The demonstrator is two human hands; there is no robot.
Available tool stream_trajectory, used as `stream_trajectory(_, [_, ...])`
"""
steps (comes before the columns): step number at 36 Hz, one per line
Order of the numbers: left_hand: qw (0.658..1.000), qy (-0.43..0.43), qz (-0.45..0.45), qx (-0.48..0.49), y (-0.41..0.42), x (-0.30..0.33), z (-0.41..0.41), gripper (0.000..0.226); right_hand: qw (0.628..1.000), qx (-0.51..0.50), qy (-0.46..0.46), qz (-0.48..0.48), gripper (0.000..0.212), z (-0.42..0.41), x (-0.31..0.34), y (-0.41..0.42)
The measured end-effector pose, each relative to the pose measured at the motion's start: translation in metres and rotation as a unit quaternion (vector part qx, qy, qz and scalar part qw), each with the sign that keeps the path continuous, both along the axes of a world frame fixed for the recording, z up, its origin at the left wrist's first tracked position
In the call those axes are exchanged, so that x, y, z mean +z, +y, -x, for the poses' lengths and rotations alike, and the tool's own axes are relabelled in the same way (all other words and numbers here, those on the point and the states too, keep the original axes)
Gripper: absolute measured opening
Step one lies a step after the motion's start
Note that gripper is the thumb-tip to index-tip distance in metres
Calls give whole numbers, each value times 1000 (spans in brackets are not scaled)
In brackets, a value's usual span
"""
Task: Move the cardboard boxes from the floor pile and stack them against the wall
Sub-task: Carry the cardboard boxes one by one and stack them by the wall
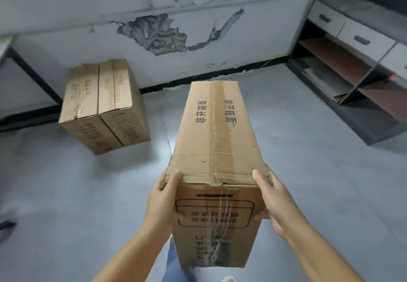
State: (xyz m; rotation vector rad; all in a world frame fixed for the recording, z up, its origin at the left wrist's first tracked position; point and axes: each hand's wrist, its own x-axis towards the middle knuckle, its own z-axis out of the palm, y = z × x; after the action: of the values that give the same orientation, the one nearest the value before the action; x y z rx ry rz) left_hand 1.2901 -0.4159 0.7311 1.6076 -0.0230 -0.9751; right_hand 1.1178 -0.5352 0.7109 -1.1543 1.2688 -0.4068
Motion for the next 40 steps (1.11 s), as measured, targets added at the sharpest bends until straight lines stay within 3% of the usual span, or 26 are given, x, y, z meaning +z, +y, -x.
stream_trajectory(6, [999, 4, 0, 36, -43, -12, -75, 26, 1000, 25, 5, 4, 31, -81, -14, -52])
stream_trajectory(25, [998, 7, -3, 63, -177, -12, -336, 32, 999, 46, -11, -8, 38, -352, -17, -201])
stream_trajectory(40, [982, 27, -17, 184, -330, -59, -486, 28, 985, 170, -13, -30, 43, -537, -62, -384])
